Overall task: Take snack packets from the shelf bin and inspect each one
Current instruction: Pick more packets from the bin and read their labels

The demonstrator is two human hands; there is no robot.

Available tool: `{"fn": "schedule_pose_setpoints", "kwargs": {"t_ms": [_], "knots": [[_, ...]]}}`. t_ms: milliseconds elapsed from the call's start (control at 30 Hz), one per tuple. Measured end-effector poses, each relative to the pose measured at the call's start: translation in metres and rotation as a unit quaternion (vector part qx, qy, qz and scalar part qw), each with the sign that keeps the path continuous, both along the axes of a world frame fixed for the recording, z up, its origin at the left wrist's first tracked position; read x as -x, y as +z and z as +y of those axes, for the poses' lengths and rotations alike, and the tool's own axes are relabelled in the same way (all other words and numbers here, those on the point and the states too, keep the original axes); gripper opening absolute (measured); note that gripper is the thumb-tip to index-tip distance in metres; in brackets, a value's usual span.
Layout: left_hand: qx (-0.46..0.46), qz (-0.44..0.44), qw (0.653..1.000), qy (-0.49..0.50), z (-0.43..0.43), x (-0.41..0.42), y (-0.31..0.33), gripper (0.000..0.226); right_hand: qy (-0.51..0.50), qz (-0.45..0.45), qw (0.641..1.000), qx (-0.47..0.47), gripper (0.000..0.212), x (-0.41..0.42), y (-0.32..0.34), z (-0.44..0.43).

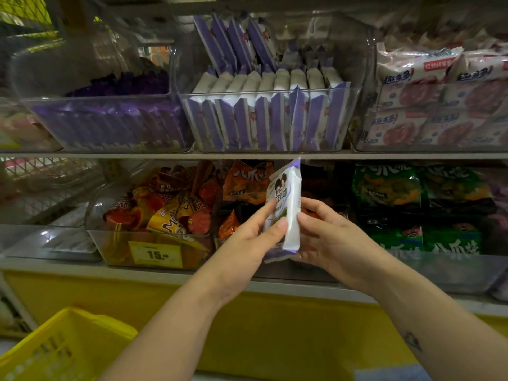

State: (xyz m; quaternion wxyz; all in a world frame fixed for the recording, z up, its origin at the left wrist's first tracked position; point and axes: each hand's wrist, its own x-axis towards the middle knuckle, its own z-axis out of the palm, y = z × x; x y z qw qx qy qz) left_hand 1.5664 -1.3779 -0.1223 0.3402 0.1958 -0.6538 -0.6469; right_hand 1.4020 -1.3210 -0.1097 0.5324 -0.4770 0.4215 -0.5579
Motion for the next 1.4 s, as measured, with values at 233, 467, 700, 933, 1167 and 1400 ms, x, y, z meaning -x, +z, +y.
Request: {"fn": "schedule_pose_setpoints", "kwargs": {"t_ms": [233,467,700,933,1167,1400], "knots": [[-0.101,0.055,0.991,-0.073,-0.002,-0.010,0.006,0.057,-0.058,0.106,0.993,-0.001,0.092,-0.006,-0.002,-0.001],[-0.153,0.086,0.977,-0.118,-0.004,-0.011,0.004,0.051,-0.115,0.151,0.982,0.001,0.102,-0.005,-0.005,-0.001],[-0.070,0.038,0.997,-0.010,-0.007,-0.009,-0.002,0.040,-0.147,0.138,0.978,0.045,0.061,-0.001,-0.009,-0.002],[0.054,-0.022,0.992,0.109,-0.008,-0.009,-0.004,0.032,-0.135,0.251,0.953,0.100,0.053,-0.010,-0.014,0.000],[0.010,-0.013,0.993,0.115,-0.005,-0.013,-0.002,0.077,-0.174,0.353,0.900,0.188,0.063,-0.025,-0.008,0.006],[-0.048,0.043,0.993,0.096,-0.005,-0.012,-0.006,0.137,-0.169,0.373,0.889,0.206,0.073,-0.034,-0.008,0.008]]}}
